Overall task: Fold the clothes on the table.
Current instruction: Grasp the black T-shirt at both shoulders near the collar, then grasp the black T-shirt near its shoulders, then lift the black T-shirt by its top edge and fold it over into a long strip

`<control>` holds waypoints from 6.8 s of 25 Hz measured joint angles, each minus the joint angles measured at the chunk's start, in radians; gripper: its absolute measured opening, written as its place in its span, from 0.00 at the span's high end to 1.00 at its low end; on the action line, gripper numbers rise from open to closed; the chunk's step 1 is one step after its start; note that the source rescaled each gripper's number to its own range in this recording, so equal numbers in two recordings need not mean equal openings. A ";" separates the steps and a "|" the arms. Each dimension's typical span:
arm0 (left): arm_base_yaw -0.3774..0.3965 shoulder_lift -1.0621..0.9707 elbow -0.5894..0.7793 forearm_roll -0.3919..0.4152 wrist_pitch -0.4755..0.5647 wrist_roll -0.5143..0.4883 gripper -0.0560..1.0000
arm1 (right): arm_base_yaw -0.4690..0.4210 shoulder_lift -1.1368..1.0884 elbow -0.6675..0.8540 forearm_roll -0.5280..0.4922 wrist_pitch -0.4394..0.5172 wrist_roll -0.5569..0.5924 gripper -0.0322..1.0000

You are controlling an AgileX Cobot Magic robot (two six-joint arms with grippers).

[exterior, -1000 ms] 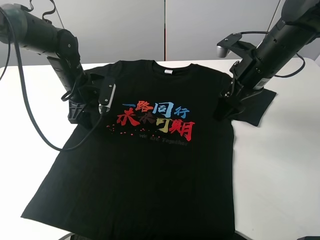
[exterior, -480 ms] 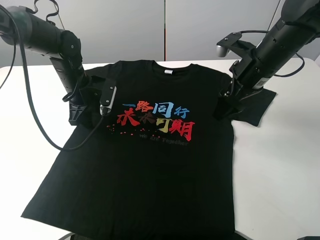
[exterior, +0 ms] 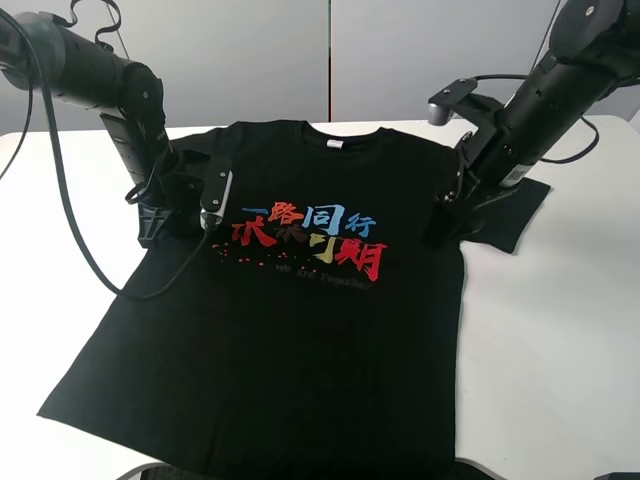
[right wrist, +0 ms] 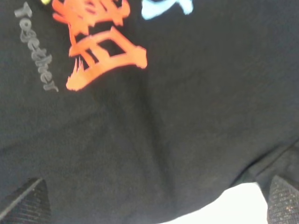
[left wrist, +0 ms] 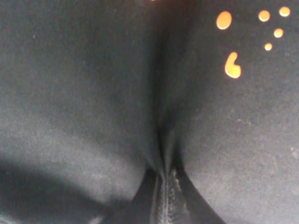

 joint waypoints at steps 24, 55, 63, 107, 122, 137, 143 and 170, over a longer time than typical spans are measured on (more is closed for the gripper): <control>-0.036 0.000 0.000 0.064 -0.007 0.000 0.94 | 0.167 0.180 -0.007 -0.239 -0.075 0.057 0.01; -0.036 0.001 0.000 0.064 -0.070 -0.073 0.94 | 0.308 0.213 -0.023 -0.491 -0.041 0.236 0.96; -0.038 -0.060 0.000 0.063 -0.112 -0.142 0.94 | 0.308 0.098 -0.010 -0.510 -0.041 0.250 0.96; -0.049 -0.274 -0.330 0.244 -0.043 -0.400 0.94 | 0.109 -0.159 -0.312 -0.797 -0.046 0.090 0.97; -0.057 -0.362 -0.260 0.034 0.274 -0.263 0.95 | 0.109 -0.208 -0.312 -0.462 0.353 -0.270 0.97; -0.062 -0.425 -0.095 -0.040 0.444 -0.238 0.95 | 0.177 -0.252 -0.090 -0.335 0.374 -0.330 0.97; -0.063 -0.451 0.024 -0.068 0.401 -0.238 0.95 | 0.189 -0.252 -0.044 -0.327 0.376 -0.282 0.97; -0.065 -0.308 0.165 0.346 -0.306 -0.845 0.95 | 0.190 -0.079 -0.040 -1.023 -0.221 0.625 0.97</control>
